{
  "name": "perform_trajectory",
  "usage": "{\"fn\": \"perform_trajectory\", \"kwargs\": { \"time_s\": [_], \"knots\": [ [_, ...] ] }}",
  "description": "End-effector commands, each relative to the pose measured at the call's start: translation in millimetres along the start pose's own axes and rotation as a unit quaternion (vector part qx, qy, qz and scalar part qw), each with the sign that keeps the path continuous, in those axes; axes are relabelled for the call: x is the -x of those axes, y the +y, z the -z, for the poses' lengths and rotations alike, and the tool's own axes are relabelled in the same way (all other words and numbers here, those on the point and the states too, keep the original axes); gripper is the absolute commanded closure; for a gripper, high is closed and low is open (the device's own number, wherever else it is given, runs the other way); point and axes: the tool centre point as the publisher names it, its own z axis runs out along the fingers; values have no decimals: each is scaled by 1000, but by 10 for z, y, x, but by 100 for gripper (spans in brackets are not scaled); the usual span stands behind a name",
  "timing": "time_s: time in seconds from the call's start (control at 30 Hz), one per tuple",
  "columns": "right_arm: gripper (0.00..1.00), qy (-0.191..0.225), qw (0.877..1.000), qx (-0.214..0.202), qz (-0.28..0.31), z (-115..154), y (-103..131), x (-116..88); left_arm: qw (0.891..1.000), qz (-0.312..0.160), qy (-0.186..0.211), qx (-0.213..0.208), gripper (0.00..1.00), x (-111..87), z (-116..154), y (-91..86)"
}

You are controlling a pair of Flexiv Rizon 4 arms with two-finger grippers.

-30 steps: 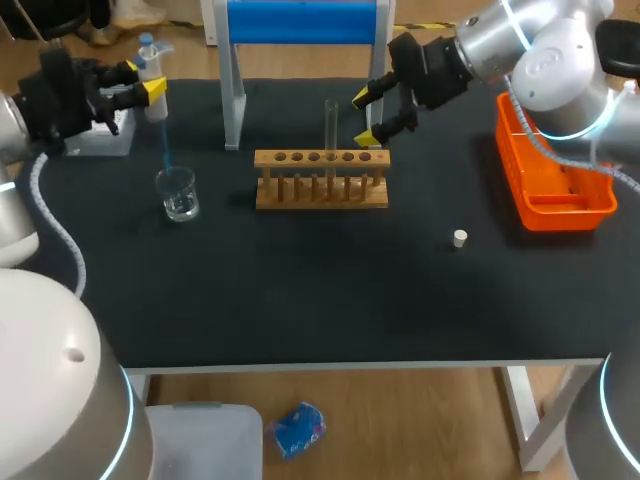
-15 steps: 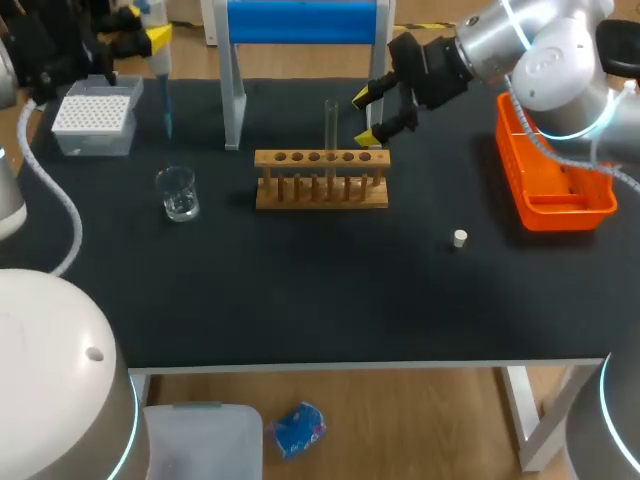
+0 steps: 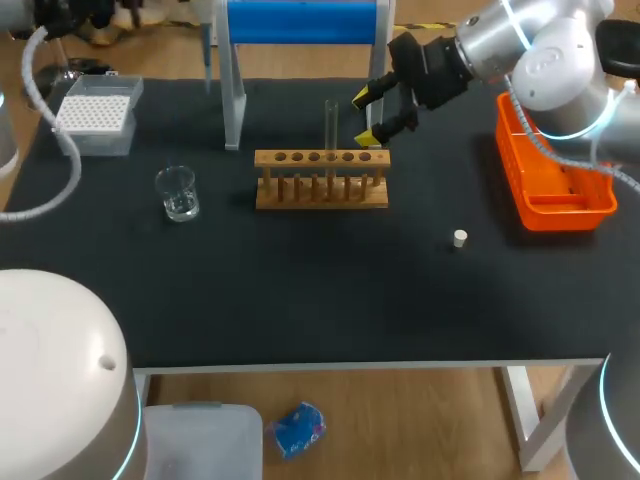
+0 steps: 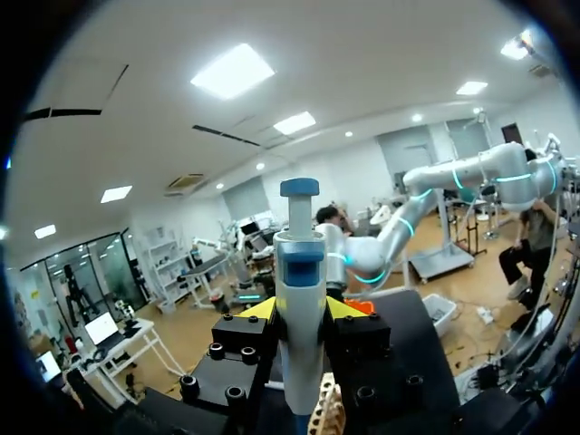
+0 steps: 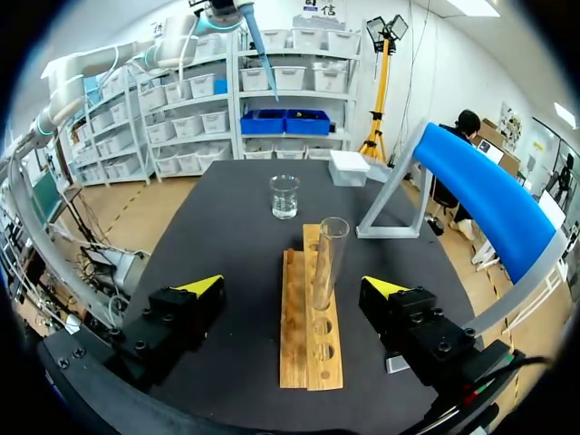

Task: Invert the test tube, pick up the pipette, mount the tip to pipette, aspirate from beaker and dispense into the tube, eject the tip, return the pipette, and cap with the stopper.

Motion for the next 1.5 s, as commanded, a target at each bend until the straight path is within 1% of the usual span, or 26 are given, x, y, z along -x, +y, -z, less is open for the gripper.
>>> {"fn": "perform_trajectory", "kwargs": {
  "time_s": [0.03, 0.4, 0.47, 0.5, 0.63, 1.47, 1.5],
  "knots": [
    [0, 1, 1000, -1, 0, 3, -1, 5, 998, 3, 54, -16, 100, 144, -361, 6],
    [0, 1, 1000, -1, 0, 3, -1, 5, 991, -2, 126, -42, 100, 105, -1005, -116],
    [0, 1, 1000, -1, 0, 3, -1, 5, 990, -1, 135, -46, 100, 85, -1087, -124],
    [0, 1, 1000, -1, 0, 3, -1, 5, 989, -3, 142, -51, 100, 57, -1171, -127],
    [0, 1, 1000, -1, 0, 3, -1, 5, 986, 5, 156, -57, 100, -8, -1389, -91],
    [0, 1, 1000, -1, 0, 3, -1, 5, 986, 5, 156, -57, 100, -8, -1389, -91],
    [0, 1, 1000, -1, 0, 3, -1, 5, 986, 15, 158, -58, 100, 23, -1395, -75]
  ]
}}
